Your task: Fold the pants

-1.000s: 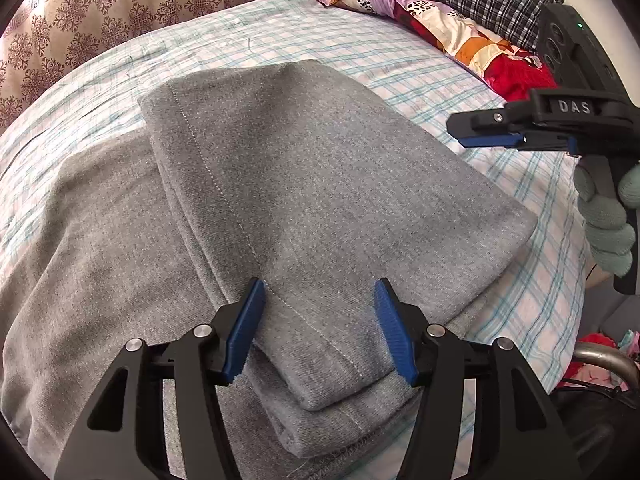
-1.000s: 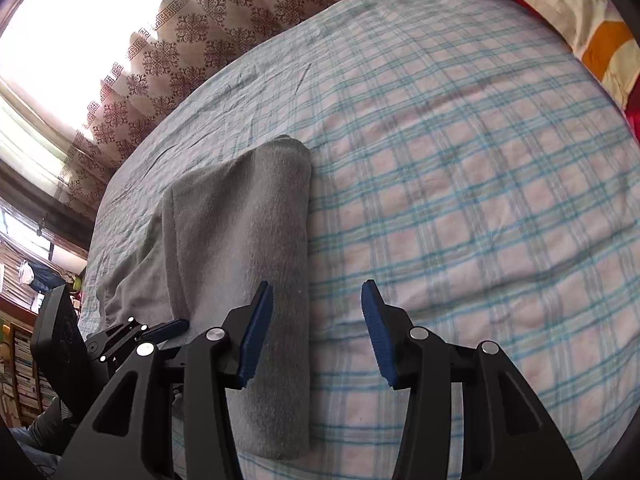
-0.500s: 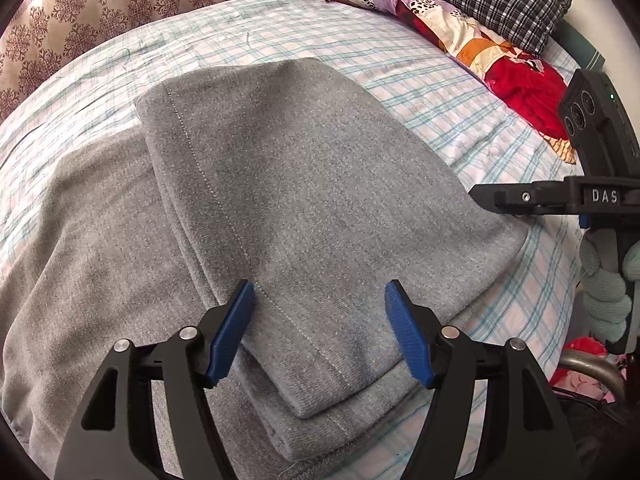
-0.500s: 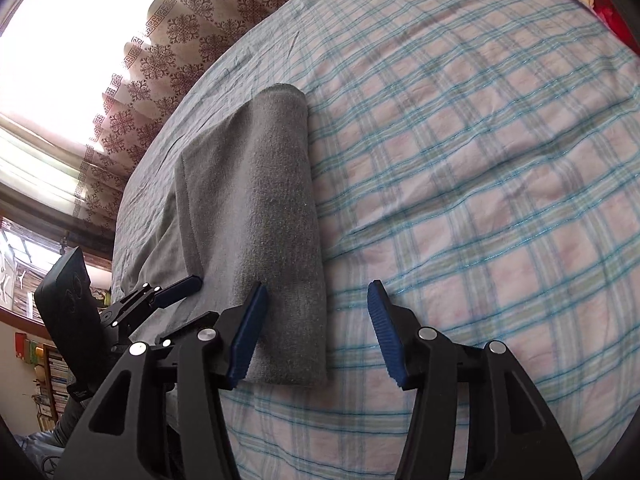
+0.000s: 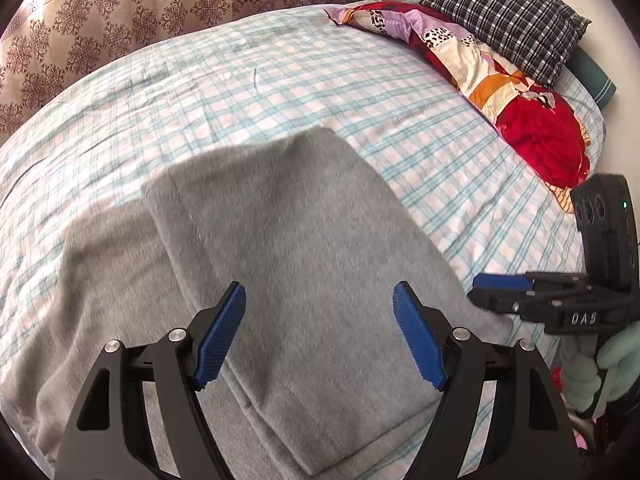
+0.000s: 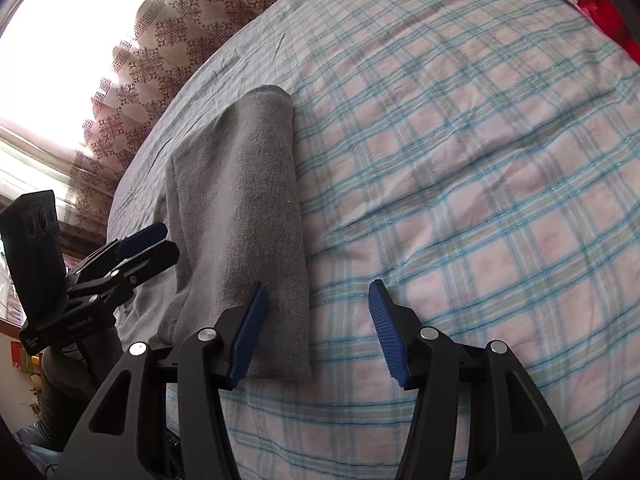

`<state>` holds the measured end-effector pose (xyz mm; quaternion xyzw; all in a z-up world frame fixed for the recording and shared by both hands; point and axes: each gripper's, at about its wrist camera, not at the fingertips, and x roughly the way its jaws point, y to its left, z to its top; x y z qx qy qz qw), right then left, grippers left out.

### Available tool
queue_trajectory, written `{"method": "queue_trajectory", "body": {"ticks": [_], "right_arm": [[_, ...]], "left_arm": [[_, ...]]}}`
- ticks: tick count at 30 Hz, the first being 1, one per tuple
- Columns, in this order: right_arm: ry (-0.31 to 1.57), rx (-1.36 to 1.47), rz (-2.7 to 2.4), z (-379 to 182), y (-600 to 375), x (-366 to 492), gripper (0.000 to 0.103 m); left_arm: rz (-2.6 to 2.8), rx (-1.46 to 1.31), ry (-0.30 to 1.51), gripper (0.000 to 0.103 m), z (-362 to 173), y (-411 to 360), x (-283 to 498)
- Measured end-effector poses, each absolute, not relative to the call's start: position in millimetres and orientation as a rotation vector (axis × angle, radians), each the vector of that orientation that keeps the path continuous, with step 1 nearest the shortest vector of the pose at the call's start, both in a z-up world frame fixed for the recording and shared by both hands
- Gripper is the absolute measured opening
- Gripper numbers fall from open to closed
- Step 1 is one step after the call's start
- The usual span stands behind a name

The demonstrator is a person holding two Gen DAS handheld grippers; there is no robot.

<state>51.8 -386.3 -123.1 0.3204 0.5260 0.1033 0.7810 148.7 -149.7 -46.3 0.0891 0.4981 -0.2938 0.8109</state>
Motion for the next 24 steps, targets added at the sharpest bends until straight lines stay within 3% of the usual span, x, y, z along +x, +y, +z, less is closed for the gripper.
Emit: {"method": "queue_trajectory", "body": {"ticks": [6, 11, 13, 16, 24], "right_arm": [[1.146, 0.852, 0.354, -128.3, -383.6, 49.2, 0.054], [1.166, 0.692, 0.339, -126.2, -354.8, 50.6, 0.054], [1.151, 0.631, 0.321, -121.9, -347.5, 50.3, 0.042], [1.121, 0.584, 0.321, -114.5, -340.4, 47.8, 0.034], [1.008, 0.33, 0.311, -75.2, -296.7, 39.3, 0.026]], "left_arm": [[-0.639, 0.216, 1.088, 0.083, -35.0, -191.9, 181.6], [-0.625, 0.182, 1.177, 0.083, -48.9, -218.9, 207.0], [-0.602, 0.181, 1.215, 0.083, -57.6, -226.3, 215.6], [-0.568, 0.177, 1.279, 0.083, -70.2, -236.0, 225.6], [-0.535, 0.24, 1.346, 0.088, -79.6, -256.9, 232.9]]}}
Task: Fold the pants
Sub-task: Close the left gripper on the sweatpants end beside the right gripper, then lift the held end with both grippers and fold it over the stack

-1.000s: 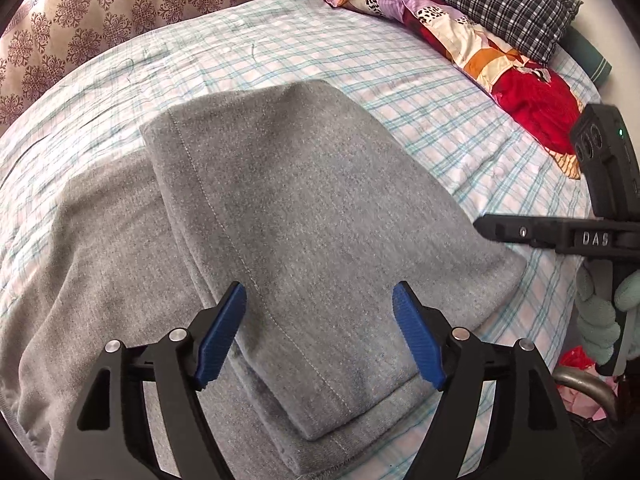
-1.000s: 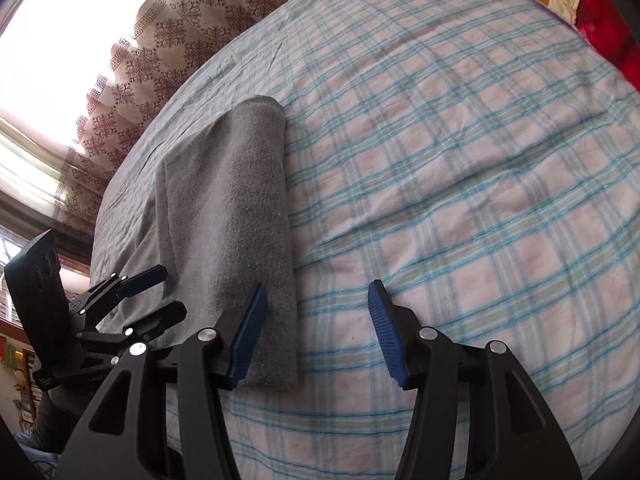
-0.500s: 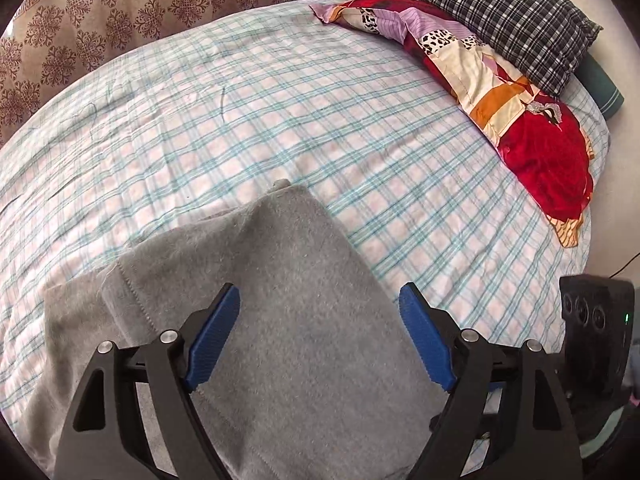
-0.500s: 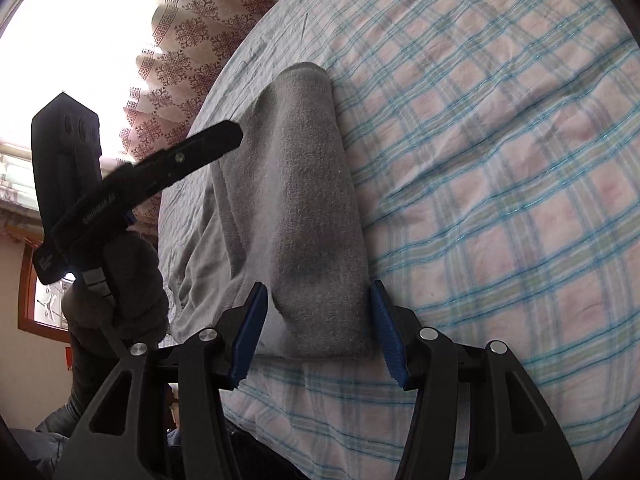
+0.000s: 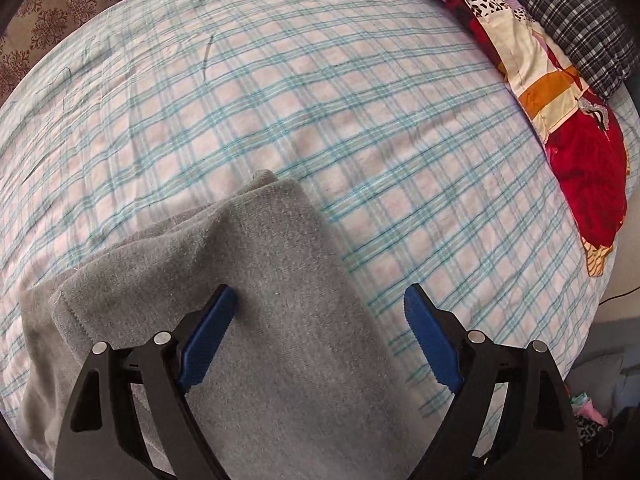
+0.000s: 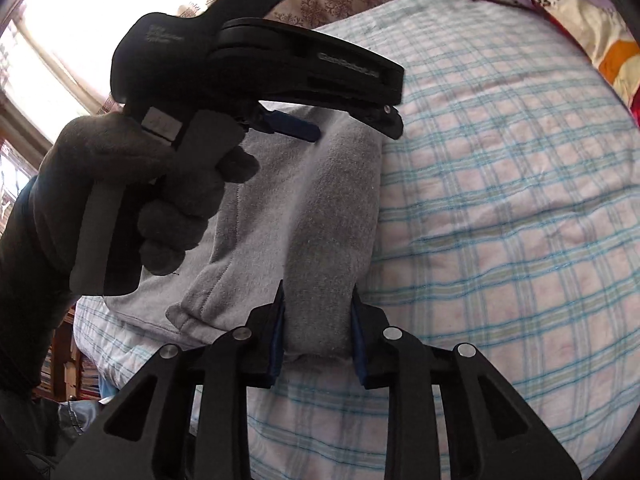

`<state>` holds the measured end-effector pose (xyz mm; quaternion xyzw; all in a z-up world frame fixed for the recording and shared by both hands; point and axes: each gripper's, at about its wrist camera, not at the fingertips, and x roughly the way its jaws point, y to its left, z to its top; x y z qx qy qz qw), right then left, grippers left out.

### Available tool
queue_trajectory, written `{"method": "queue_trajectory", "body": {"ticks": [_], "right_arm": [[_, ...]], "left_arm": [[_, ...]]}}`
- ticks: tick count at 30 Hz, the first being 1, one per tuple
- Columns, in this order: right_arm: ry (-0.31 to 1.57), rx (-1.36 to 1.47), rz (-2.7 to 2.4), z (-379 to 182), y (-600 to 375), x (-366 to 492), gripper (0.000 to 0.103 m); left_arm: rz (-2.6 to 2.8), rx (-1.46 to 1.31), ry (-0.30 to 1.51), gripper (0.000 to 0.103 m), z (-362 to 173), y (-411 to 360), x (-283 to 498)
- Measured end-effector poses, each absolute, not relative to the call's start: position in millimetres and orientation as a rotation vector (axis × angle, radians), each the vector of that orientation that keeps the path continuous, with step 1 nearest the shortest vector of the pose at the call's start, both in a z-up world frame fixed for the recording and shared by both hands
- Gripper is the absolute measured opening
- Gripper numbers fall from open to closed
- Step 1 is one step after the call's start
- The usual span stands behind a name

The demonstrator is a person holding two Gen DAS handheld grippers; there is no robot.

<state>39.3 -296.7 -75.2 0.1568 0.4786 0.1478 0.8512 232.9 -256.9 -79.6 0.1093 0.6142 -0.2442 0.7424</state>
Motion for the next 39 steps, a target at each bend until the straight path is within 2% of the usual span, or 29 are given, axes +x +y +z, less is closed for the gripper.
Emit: {"method": "queue_trajectory", "body": {"ticks": [11, 12, 16, 17, 19, 32, 39], "right_arm": [[0.896, 0.026, 0.336, -39.7, -235.6, 24.5, 0.026], [0.888, 0.011, 0.34, -38.0, -231.4, 23.6, 0.026], [0.882, 0.008, 0.347, -35.8, -226.8, 25.8, 0.026], [0.881, 0.015, 0.352, -37.5, -229.6, 25.8, 0.025], [0.874, 0.025, 0.365, -33.8, -228.2, 25.4, 0.025], [0.79, 0.013, 0.508, 7.3, -184.1, 19.0, 0.025], [0.774, -0.048, 0.604, 23.5, -128.2, 25.3, 0.025]], "left_arm": [[-0.415, 0.425, 1.354, 0.088, -82.4, -258.6, 235.8], [-0.406, 0.424, 1.347, 0.085, -81.0, -253.4, 236.3], [-0.437, 0.311, 1.353, 0.041, -74.8, -223.8, 239.5], [-0.445, 0.281, 1.352, 0.034, -72.7, -218.7, 238.7], [-0.461, 0.225, 1.338, 0.029, -65.5, -203.9, 236.8], [-0.565, -0.237, 1.254, 0.025, -13.0, -77.1, 229.4], [-0.538, -0.407, 1.21, 0.025, -10.9, 13.0, 223.0]]}}
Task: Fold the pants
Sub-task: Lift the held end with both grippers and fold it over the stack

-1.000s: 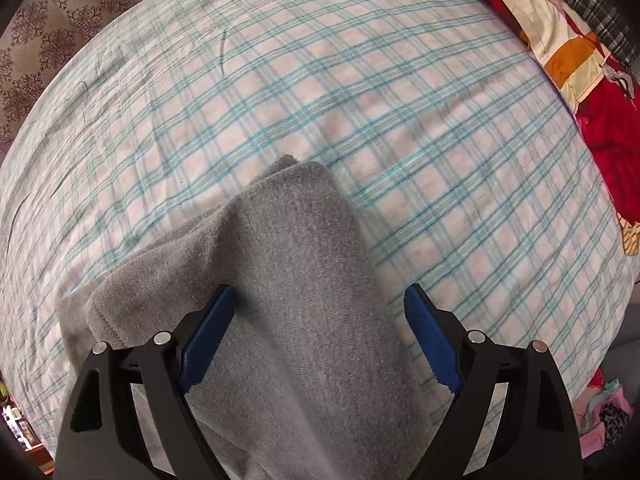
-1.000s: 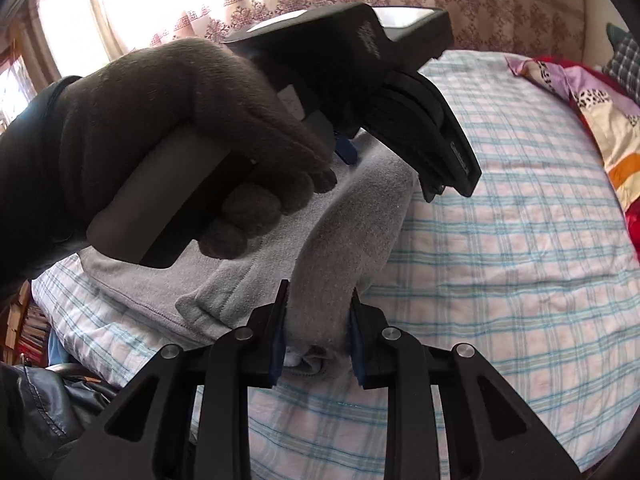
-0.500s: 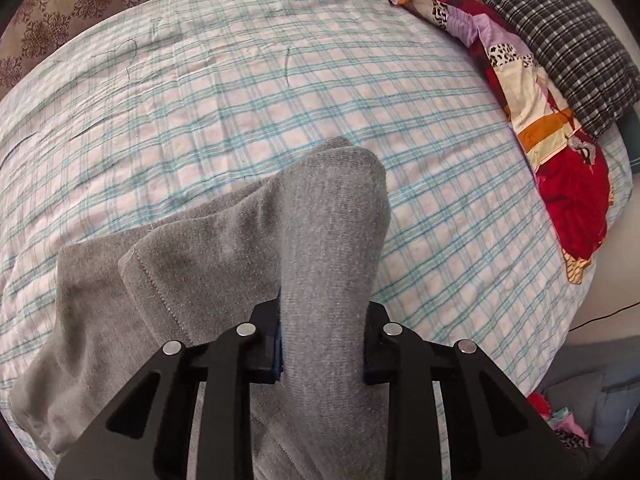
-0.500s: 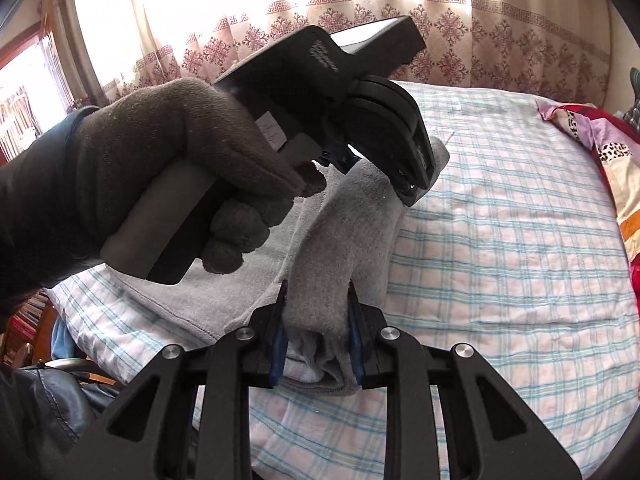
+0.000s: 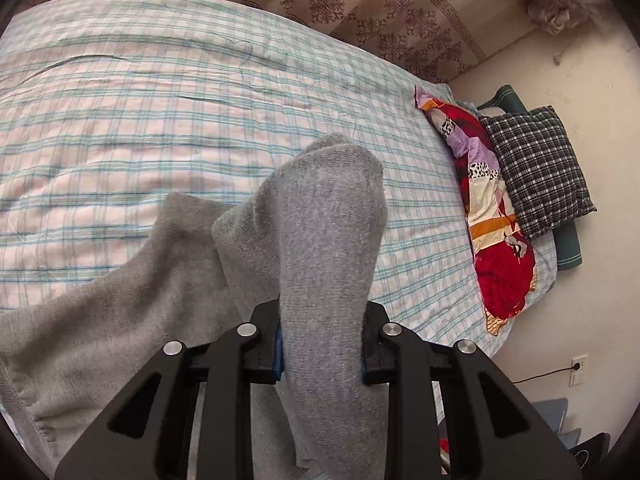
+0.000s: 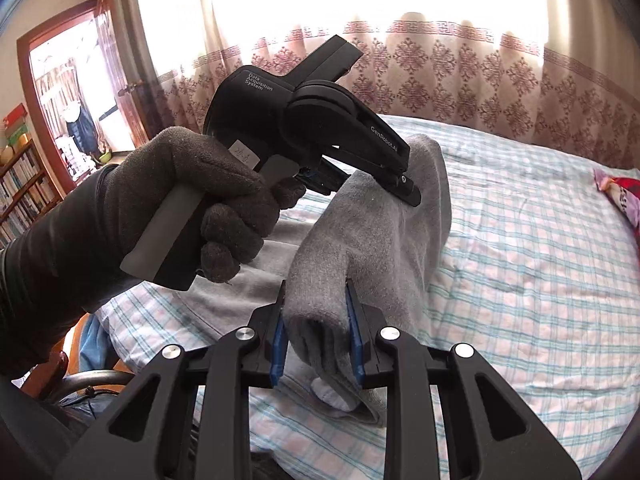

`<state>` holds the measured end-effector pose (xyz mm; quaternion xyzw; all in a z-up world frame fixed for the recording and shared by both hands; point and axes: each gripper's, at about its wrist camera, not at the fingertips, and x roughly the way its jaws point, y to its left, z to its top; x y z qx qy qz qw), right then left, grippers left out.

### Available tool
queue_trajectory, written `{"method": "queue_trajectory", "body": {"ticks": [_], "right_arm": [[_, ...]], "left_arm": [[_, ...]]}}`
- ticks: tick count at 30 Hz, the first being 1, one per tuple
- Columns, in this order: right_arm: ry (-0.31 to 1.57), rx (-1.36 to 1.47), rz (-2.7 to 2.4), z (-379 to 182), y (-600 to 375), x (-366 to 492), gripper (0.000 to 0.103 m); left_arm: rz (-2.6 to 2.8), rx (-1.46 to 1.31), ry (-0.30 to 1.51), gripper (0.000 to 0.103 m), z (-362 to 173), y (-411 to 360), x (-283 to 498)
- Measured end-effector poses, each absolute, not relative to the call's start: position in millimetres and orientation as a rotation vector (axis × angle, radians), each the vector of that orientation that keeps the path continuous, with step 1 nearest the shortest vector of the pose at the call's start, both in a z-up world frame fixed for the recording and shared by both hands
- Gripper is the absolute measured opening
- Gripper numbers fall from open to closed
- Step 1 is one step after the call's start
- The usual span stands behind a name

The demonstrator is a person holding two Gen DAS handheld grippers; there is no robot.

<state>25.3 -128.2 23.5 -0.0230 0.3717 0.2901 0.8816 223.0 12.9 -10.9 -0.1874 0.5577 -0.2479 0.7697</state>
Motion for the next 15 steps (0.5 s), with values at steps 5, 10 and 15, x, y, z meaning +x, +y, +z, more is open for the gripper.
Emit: {"method": "queue_trajectory", "body": {"ticks": [5, 10, 15], "right_arm": [[0.794, -0.095, 0.68, 23.6, -79.9, 30.7, 0.025], [0.834, -0.151, 0.746, 14.2, -30.6, 29.1, 0.025], [0.866, -0.212, 0.804, 5.0, 13.2, 26.8, 0.025]], "left_arm": [[-0.502, -0.493, 1.203, 0.025, -26.5, 76.9, 213.4], [-0.467, -0.565, 1.198, 0.025, -47.4, 134.7, 202.6], [-0.457, -0.637, 1.186, 0.025, -65.1, 182.0, 192.6]]}}
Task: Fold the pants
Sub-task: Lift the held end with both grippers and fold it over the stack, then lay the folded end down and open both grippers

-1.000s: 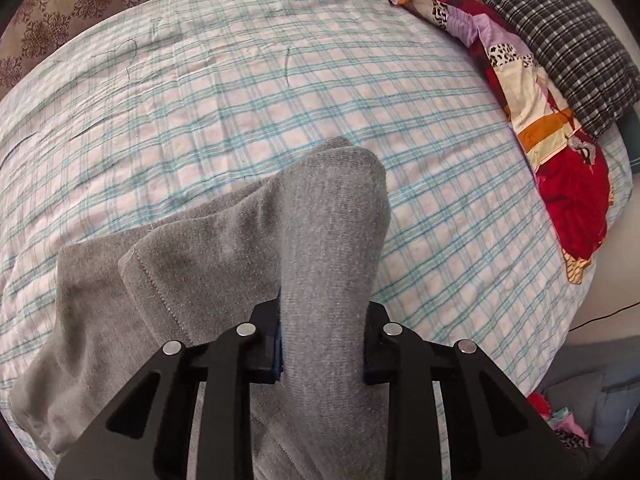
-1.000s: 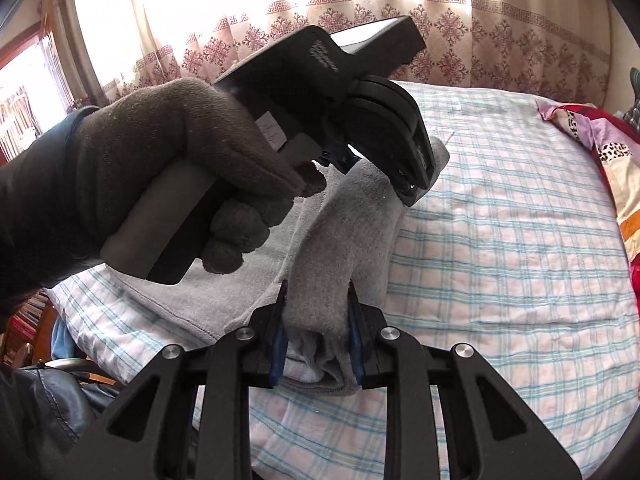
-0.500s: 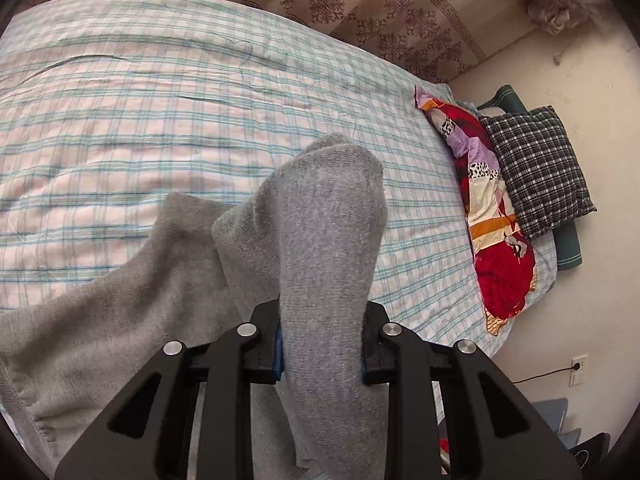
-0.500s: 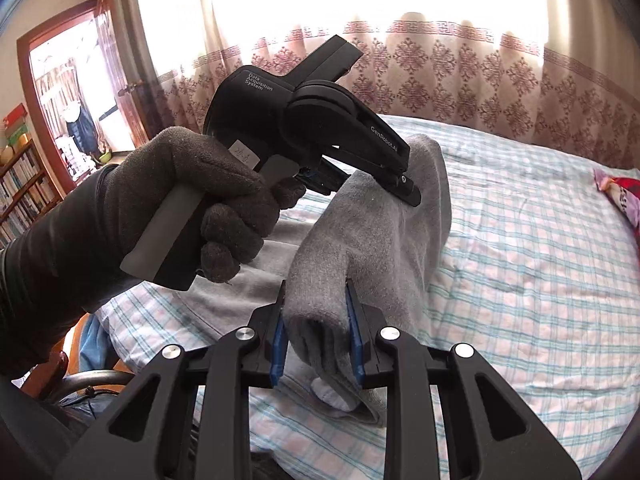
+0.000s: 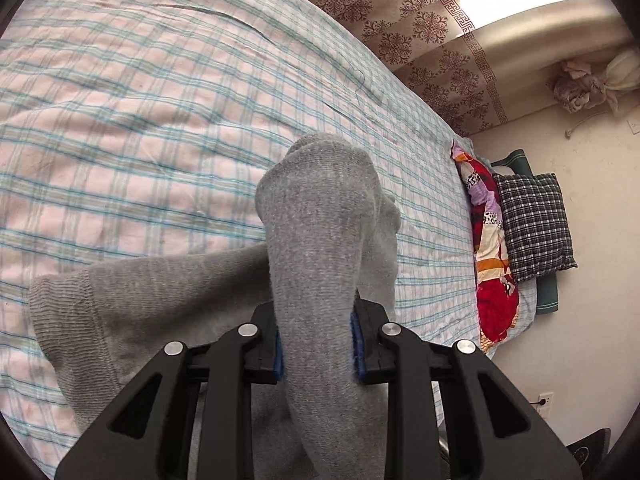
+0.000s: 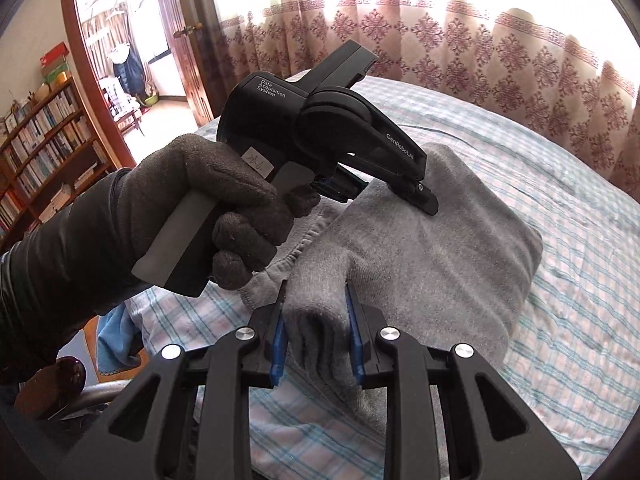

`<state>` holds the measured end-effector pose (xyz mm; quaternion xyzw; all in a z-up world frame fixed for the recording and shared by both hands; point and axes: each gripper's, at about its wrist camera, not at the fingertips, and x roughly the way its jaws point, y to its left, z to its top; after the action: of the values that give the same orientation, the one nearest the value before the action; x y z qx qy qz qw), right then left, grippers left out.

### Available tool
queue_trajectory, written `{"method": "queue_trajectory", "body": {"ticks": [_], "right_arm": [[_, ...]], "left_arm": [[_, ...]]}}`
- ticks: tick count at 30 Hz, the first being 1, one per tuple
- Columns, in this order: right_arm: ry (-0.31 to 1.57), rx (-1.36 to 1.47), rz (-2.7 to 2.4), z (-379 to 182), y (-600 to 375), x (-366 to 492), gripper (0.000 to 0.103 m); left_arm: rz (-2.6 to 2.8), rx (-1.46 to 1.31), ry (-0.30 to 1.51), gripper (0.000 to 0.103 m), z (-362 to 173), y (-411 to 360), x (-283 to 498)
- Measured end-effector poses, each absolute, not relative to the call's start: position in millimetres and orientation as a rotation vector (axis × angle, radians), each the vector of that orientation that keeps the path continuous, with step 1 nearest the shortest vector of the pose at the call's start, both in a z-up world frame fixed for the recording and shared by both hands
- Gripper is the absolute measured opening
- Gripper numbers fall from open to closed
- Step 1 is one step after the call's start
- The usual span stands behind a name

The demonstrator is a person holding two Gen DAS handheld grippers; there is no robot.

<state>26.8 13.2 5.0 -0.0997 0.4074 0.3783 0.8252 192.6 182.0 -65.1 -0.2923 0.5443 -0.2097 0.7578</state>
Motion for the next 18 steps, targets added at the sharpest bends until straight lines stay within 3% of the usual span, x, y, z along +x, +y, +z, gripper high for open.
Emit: {"method": "queue_trajectory", "body": {"ticks": [16, 18], "right_arm": [[0.913, -0.287, 0.95, -14.4, 95.6, 34.2, 0.025], [0.93, -0.284, 0.957, -17.4, 97.5, 36.5, 0.029]], "left_arm": [[-0.361, -0.737, 1.176, 0.025, -101.6, 272.4, 174.8], [-0.347, -0.741, 1.183, 0.028, -107.0, 274.9, 173.3]]}}
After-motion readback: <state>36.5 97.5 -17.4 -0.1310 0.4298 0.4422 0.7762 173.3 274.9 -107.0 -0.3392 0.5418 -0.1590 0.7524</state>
